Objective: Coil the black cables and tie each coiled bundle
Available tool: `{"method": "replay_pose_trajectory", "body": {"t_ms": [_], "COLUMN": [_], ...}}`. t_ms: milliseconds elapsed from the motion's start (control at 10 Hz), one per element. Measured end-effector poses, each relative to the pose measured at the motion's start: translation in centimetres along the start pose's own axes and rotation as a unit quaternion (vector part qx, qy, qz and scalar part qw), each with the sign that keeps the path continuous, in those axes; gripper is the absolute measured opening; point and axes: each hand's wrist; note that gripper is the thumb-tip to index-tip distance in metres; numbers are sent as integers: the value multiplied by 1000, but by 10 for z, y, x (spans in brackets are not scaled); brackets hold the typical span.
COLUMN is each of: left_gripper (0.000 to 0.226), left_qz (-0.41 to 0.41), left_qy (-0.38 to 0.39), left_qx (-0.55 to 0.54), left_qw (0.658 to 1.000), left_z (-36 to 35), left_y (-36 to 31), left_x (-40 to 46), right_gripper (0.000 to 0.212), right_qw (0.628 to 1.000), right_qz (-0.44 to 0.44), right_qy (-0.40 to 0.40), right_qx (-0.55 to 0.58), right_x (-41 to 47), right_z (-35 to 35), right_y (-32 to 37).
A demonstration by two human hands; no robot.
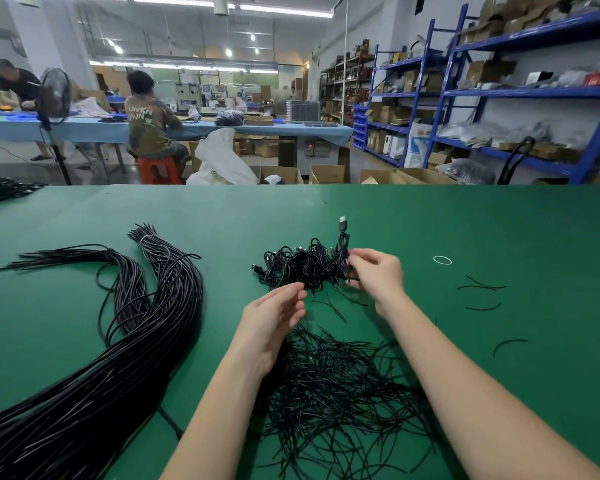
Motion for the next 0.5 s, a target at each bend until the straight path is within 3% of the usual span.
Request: {"method": "replay_pose_trajectory", "body": {"t_ms": [200,500], "left_gripper": [12,13], "left_qz": [3,3], "left_qy": [2,3], "left_qx": [1,10], "left_qw": [1000,1000], "left_z": [2,2], "left_y": [-3,3], "left_x": [0,0], "right_gripper": [23,20], "right_qw": [993,994], "right_qz": [-13,20], "right_qy": [-8,-24], "right_qx": [-117,-103], "right_x": [20,-4], "right_z": [-9,-3], "right_y": [-19,-27]}}
Point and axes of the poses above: each hand's wrist, its own x-axis towards the middle knuckle, its own z-axis out of the back of the hand, y = z × x, and after that the axes turned 7 degrees about -x, right-handed
